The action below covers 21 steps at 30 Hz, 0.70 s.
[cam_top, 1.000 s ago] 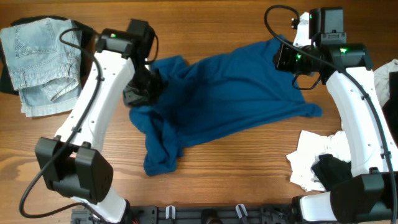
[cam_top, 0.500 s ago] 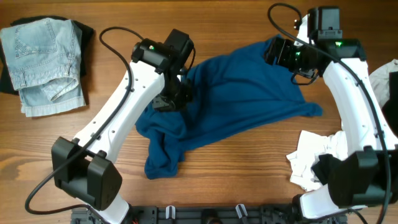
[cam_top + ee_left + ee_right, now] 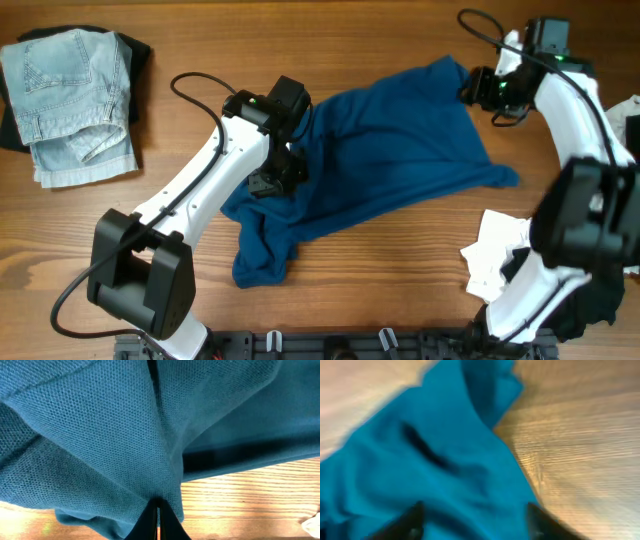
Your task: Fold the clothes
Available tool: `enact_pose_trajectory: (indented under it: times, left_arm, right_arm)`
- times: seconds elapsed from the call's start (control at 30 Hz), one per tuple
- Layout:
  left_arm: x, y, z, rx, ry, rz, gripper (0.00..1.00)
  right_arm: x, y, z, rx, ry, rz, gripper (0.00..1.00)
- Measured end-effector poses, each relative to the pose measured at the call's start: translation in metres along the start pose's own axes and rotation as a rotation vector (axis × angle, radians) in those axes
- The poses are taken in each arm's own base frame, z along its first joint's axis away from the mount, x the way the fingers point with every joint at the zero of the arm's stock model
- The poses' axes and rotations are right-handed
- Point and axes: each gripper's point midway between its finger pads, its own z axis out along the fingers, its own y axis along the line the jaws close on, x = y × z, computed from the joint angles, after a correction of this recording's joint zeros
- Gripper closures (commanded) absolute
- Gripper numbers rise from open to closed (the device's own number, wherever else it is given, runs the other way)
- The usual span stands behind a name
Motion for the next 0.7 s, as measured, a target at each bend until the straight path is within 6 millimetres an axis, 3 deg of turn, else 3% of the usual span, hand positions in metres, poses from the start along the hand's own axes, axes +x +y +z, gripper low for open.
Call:
enact_pose_trajectory:
  times: [0.07,0.17,0.23,0.37,0.47,0.7]
  left_arm:
    - [0.0,-0.001,0.0,0.006,0.003,0.0,0.96]
    - [0.001,-0.005,0.0,0.027,0.01,0.001,0.96]
    - [0.002,-0.007,0.0,0.037,0.017,-0.003,0.96]
    - [0.004,-0.009,0.0,0.049,0.026,-0.007,0.96]
    - [0.005,-0.01,0.0,0.054,0.03,-0.007,0.96]
    - [0.006,-0.009,0.0,0.053,0.037,-0.008,0.96]
  right_arm:
    - [0.012,-0.004,0.025,0.001,0.091,0.01,0.13]
    - [0.011,0.003,0.043,-0.005,0.133,-0.022,0.1]
    - [-0.008,0.016,0.033,-0.015,0.087,-0.049,0.09]
    - [-0.064,0.037,-0.008,-0.035,-0.068,-0.097,0.12]
    - [-0.066,0.031,-0.015,-0.029,-0.067,-0.078,0.23]
    - [-0.071,-0.008,-0.022,-0.004,-0.075,0.052,0.28]
